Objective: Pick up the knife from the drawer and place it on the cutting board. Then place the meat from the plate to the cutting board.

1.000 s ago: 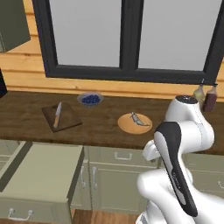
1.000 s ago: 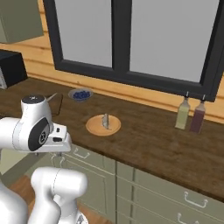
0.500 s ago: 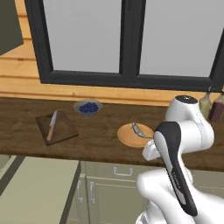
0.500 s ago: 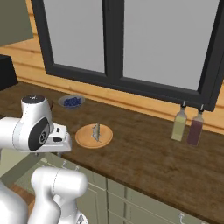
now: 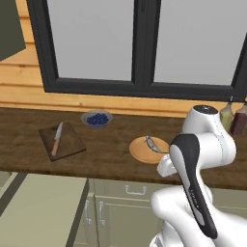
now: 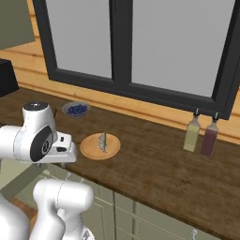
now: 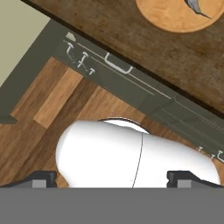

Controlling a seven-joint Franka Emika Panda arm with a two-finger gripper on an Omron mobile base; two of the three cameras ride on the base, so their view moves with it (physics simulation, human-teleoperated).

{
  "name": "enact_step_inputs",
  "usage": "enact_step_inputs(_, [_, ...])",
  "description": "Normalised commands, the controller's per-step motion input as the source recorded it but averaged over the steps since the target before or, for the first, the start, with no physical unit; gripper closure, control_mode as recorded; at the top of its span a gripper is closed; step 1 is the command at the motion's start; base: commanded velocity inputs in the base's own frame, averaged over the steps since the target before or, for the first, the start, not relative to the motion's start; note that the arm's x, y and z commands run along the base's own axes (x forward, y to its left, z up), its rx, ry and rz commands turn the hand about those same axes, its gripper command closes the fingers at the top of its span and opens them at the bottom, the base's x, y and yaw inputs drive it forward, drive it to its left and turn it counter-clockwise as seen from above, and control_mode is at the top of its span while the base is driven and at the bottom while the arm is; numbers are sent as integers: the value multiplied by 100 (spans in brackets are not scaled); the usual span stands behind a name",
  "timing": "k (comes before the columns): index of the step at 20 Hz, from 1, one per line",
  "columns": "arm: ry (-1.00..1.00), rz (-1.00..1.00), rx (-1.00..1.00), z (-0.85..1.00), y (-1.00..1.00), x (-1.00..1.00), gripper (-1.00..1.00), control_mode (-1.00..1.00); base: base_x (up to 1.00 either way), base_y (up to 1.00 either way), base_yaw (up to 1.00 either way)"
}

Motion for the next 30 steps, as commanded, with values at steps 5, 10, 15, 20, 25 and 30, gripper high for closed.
enact_step_inputs(5, [0,0,0,0,0,0,-100,100,0,0,0])
enact_step_inputs(10, [0,0,0,0,0,15,-100,-100,0,0,0])
enact_step_inputs(15, [4,0,0,-5,-1,100,-100,-100,0,0,0])
enact_step_inputs(20, [0,0,0,-8,0,100,-100,-100,0,0,0])
enact_step_inputs(25, [0,0,-5,-18,-3,99,-100,-100,0,0,0])
enact_step_inputs(30, [0,-1,-7,-49,-13,86,-100,-100,0,0,0])
